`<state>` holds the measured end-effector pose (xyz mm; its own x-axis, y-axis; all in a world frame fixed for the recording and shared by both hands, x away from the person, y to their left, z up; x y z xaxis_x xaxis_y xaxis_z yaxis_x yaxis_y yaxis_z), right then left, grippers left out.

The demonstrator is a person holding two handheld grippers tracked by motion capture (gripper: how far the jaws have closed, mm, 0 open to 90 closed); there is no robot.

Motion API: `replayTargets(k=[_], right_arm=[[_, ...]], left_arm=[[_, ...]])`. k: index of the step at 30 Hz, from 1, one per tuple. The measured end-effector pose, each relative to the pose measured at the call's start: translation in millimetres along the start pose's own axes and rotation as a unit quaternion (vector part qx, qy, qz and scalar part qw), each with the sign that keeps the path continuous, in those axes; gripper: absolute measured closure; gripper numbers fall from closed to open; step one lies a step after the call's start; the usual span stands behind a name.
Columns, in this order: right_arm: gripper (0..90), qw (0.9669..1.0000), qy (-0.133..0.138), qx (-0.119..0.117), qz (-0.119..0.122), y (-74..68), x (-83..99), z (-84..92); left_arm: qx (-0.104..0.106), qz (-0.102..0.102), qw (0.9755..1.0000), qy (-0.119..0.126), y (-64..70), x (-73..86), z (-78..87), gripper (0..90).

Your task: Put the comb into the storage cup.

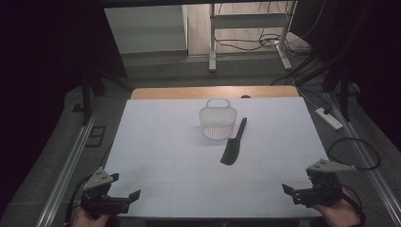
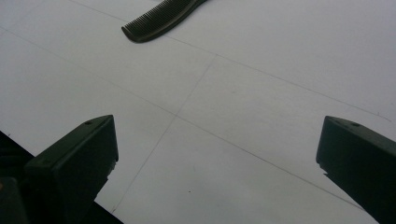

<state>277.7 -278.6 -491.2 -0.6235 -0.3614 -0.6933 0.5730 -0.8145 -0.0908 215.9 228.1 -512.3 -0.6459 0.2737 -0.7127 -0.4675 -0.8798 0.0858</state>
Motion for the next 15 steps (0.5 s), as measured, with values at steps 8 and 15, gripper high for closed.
replayTargets(k=[8, 15], right_arm=[[0.0, 0.9999, 0.000, -0.012, 0.007, 0.1, -9.9, -4.6], [0.0, 0.9997, -0.001, -0.024, 0.011, 0.9, -18.4, -9.6]], left_arm=[[0.005, 0.003, 1.0000, 0.006, -0.5, -0.6, 1.1, 2.7], [0.012, 0.011, 0.9998, 0.011, -1.3, -1.1, 1.9, 2.7]])
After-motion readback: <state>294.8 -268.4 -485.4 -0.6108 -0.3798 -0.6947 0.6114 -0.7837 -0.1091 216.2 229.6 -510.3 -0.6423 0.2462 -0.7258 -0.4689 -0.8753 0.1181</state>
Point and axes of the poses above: each handheld gripper's, and its own axes: z roughly backward along the jaws, x roughly out of its underside, y roughly to its right, the point moved 8 cm from there along -z, roughly forward along the jaws, and after that the axes turned 4 degrees about -x, right-handed, at the moved point
